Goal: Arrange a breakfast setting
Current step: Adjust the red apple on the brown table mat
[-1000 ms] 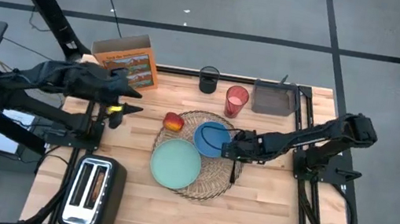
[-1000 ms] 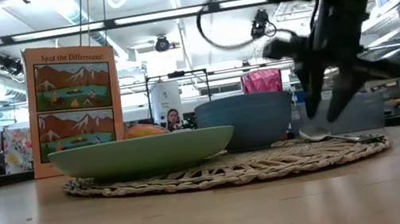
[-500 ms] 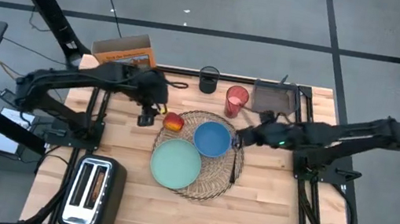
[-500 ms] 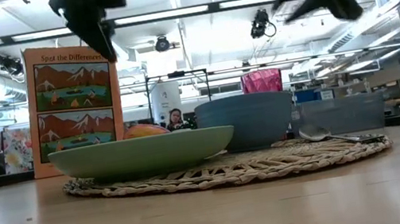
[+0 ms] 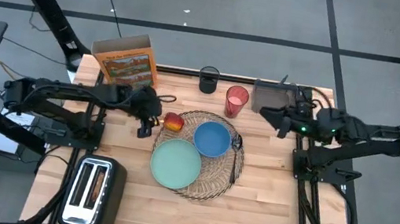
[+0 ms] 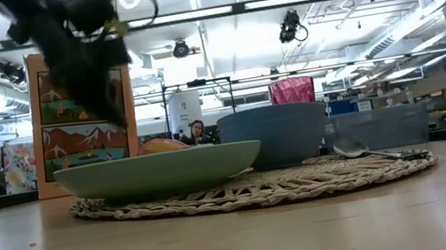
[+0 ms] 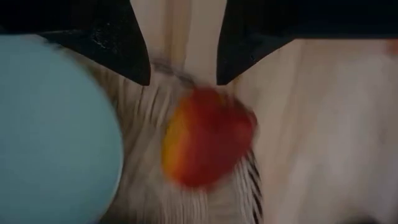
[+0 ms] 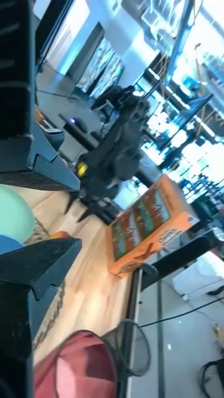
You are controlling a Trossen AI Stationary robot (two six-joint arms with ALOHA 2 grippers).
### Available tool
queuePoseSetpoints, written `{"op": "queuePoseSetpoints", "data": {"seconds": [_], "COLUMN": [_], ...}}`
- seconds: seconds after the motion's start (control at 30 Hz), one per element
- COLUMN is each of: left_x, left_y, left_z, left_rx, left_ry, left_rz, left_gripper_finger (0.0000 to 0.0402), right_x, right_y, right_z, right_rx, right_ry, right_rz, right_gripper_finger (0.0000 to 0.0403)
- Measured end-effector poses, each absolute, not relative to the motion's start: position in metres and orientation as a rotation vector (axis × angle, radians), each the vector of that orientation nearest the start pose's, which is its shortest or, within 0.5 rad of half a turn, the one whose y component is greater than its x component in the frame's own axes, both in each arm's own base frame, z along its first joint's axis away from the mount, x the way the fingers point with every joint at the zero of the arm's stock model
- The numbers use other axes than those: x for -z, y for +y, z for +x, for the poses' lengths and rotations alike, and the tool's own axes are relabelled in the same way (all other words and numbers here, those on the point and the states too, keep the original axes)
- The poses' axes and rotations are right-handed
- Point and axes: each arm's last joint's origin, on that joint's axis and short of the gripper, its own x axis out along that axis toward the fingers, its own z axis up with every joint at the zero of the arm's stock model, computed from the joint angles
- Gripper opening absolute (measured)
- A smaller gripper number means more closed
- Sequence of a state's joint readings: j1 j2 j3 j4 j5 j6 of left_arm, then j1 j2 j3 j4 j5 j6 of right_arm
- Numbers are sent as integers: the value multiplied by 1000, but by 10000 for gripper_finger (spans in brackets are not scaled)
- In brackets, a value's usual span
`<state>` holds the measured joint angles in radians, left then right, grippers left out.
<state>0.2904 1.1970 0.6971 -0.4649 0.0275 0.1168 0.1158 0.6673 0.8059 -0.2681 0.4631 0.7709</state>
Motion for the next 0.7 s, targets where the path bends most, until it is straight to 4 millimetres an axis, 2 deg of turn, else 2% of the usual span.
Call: {"op": "queuePoseSetpoints", "data": {"seconds": [0.27,0.37,0.53,0.7], "left_x": [-166,-152,-143,-134], "left_y": [76,81,86,87], "left_z": [202,191,185,178], "left_rx": [-277,-298,-295,-261], "left_ry": [848,875,787,720], "left_rz": [60,67,65,86], "left_gripper_finger": [187,187,182,160], "right_x": [-349,-347,-344,-340], "right_y": [1,1,2,2], "right_z": [138,141,146,152], "right_rx": [382,381,393,404], "right_ry": [-24,-9,10,22], "right_rz": [727,748,779,818], "right_gripper_finger": [140,140,140,140]}}
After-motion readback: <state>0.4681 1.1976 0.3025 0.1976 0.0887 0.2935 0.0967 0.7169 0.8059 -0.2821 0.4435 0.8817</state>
